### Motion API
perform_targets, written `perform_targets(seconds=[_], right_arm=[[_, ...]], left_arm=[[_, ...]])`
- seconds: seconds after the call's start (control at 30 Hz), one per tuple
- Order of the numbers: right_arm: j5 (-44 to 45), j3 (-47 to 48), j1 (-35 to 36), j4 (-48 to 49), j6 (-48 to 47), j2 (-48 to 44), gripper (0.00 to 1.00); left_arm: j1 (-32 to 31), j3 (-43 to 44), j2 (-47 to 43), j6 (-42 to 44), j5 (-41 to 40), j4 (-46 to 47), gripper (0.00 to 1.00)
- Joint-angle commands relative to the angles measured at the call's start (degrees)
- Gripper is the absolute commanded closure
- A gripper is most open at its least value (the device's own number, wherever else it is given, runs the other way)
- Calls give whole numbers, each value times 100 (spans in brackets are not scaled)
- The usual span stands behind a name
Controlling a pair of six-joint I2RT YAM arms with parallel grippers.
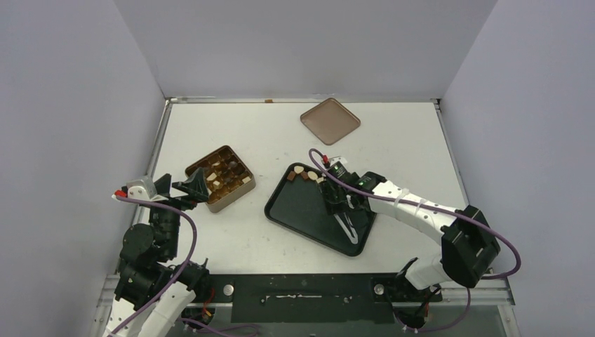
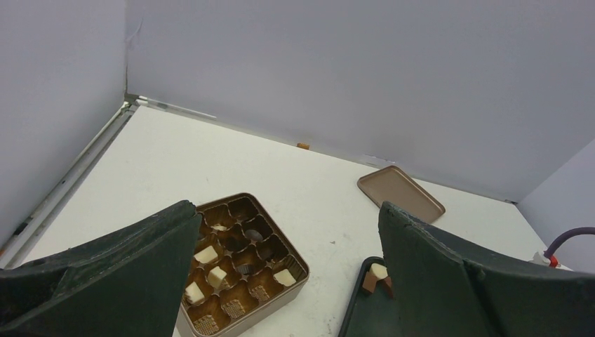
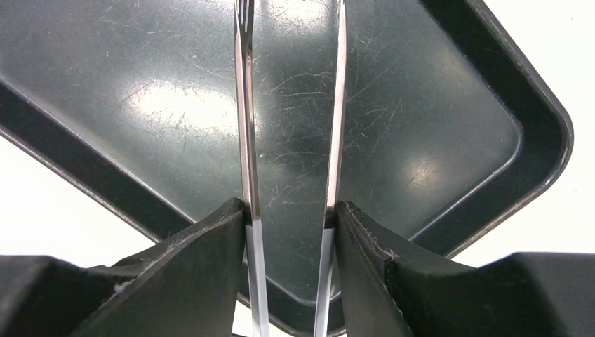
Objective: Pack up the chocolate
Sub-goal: Pick up the fake chocolate from the plate.
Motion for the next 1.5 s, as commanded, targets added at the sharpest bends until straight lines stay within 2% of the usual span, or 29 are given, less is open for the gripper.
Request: perform_targets(seconds=[0.0,0.33,0.63,0.87,1.23,1.47], right_arm=[[14,115,-71,352,-63,184,53],[-44,430,-134,497,-165,491,52],[-87,479,-127,482,-206,508,66],[-85,600,-59,349,-159,307,72],[-54,1367,392,287,-87,309,73],[-177,2198,973,644,-206,977,72]], left_arm=[[-19,-10,38,64,35,216,3],[-19,11,21,63,10,183,3],[-19,17,3,65,-23,188,3],[-19,12,-5,63,-18,190,3],[-10,5,-55,68,-43,180,3],[-1,10,-85,80,-62,194,3]])
